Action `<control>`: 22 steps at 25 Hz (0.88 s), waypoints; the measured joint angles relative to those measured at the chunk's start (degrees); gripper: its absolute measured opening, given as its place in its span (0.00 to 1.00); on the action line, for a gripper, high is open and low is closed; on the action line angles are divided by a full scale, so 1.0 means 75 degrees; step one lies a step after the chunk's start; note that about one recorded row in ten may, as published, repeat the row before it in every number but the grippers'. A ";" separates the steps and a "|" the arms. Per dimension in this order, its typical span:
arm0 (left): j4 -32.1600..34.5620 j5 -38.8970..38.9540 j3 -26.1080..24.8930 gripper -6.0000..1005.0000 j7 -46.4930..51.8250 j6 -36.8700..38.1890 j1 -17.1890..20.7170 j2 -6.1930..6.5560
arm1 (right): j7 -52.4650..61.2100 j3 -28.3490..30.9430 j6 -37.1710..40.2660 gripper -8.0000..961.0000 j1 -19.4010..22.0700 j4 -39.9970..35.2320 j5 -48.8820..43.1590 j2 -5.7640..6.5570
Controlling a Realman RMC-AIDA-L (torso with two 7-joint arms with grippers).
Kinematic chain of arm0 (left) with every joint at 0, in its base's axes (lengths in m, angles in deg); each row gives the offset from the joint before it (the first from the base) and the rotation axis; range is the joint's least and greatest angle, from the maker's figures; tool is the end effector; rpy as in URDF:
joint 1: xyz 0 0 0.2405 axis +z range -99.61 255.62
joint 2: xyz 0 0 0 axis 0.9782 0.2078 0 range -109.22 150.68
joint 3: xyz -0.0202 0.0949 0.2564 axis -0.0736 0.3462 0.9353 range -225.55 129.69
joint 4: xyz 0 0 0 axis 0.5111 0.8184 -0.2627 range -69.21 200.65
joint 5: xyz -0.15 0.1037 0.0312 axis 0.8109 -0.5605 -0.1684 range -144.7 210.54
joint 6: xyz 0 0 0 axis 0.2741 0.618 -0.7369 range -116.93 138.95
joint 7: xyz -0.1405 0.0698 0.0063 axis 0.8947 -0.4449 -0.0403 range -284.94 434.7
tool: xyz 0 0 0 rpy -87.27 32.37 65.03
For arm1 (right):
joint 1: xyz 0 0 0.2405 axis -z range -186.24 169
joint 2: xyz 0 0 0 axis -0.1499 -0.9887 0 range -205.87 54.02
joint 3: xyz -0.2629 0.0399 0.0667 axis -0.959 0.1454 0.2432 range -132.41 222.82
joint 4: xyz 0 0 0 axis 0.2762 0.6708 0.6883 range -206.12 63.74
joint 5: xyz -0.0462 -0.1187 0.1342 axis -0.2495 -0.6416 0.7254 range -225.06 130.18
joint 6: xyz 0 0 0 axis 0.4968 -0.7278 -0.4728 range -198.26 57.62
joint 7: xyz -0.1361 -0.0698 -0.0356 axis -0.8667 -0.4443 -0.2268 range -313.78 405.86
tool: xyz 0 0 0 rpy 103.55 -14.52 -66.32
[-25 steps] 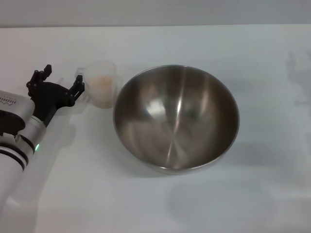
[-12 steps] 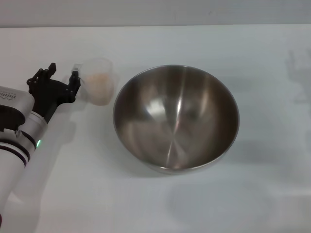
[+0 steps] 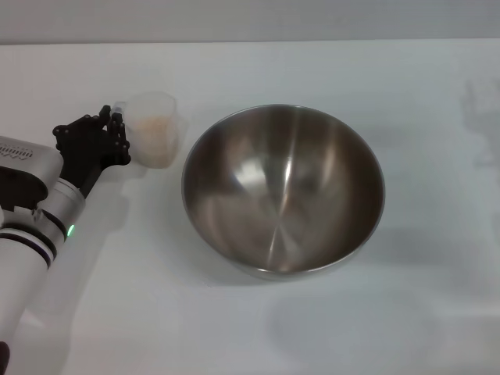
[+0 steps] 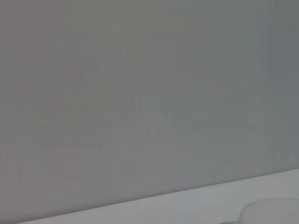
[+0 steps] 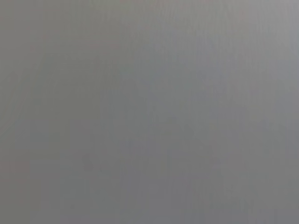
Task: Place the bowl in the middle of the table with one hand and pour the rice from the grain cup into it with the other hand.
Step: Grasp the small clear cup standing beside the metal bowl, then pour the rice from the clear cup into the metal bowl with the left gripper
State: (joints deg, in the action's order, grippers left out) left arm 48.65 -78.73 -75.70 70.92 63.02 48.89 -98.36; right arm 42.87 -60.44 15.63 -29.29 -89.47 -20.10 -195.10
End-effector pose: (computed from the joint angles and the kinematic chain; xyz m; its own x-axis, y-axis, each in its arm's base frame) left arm -0.3019 0.3519 -0.0680 0.7943 0.1350 0.5923 0.6043 -0.2763 -0.7473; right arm 0.2755 0.3241 0.0522 0.6950 0.5025 -0.5142 -0.5876 -0.0152 -0.8090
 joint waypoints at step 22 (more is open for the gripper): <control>-0.0417 -0.0156 0.0176 0.03 -0.2110 0.2784 0.0144 -0.0012 | 0.0020 0.0000 0.0170 0.49 -0.0006 0.0061 -0.0050 0.0000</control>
State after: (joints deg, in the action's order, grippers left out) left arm 45.52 -79.89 -74.38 55.10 83.90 49.96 -98.45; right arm 43.03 -60.44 16.91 -29.34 -89.01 -20.47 -195.10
